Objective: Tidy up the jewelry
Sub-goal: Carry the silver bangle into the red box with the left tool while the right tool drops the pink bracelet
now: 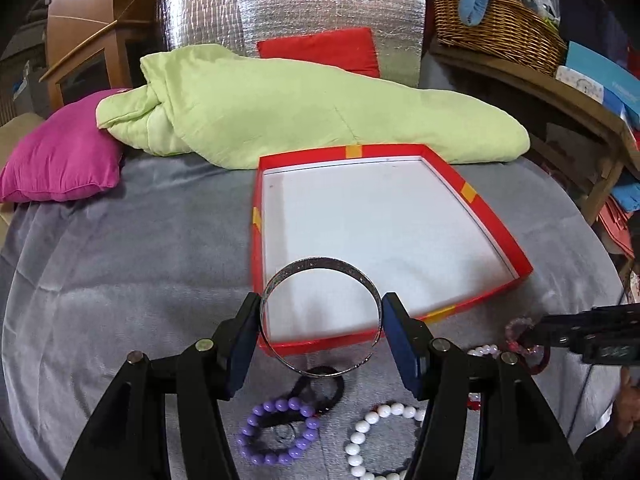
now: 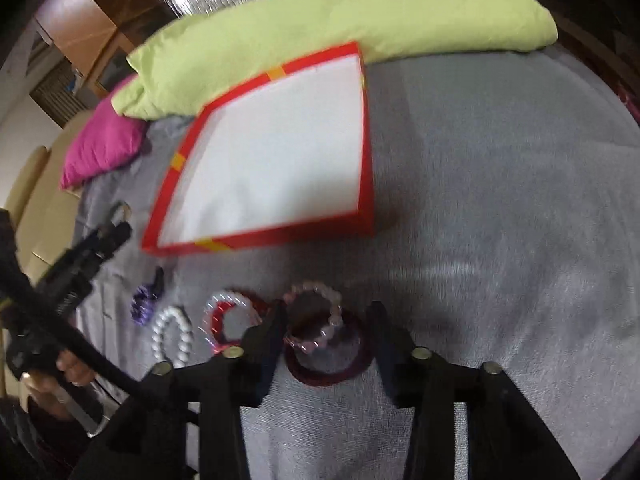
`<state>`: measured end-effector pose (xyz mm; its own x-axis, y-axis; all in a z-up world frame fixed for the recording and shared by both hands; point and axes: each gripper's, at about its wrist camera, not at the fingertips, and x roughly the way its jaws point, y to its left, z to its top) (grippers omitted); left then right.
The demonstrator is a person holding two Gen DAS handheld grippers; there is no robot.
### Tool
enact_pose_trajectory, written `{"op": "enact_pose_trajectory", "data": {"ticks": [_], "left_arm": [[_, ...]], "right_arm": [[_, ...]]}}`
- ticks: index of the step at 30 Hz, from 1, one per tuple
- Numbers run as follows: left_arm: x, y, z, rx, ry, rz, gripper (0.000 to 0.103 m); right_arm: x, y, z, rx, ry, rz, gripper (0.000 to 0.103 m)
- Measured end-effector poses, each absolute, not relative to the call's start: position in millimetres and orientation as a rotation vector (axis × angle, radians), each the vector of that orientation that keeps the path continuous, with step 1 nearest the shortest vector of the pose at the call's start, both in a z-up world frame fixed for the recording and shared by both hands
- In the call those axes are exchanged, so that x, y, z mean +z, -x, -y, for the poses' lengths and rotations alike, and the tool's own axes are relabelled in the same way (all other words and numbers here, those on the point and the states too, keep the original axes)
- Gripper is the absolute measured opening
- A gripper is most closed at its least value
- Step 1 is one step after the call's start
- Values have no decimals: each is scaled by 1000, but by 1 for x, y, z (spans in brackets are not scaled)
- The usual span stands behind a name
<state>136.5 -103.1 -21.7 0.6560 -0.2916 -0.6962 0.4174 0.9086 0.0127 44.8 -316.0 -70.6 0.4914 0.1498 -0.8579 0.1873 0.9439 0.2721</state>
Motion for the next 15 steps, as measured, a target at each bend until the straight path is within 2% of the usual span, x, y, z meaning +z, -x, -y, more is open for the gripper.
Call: {"op": "enact_pose_trajectory", "data": {"ticks": [2,4,15], "left_arm": [[-22,-134,105,-410,-184,-752,62],[-22,-134,104,-405,-187,-746,62],[-23,-158,99,-358,-127,-740,62]], "right_arm": [[-76,-44,315,-58,-303,-1078,13],[-74,-41,319,-60,-303,-1060,8],[-13,-33,321,-20,-417,-691,9]]}}
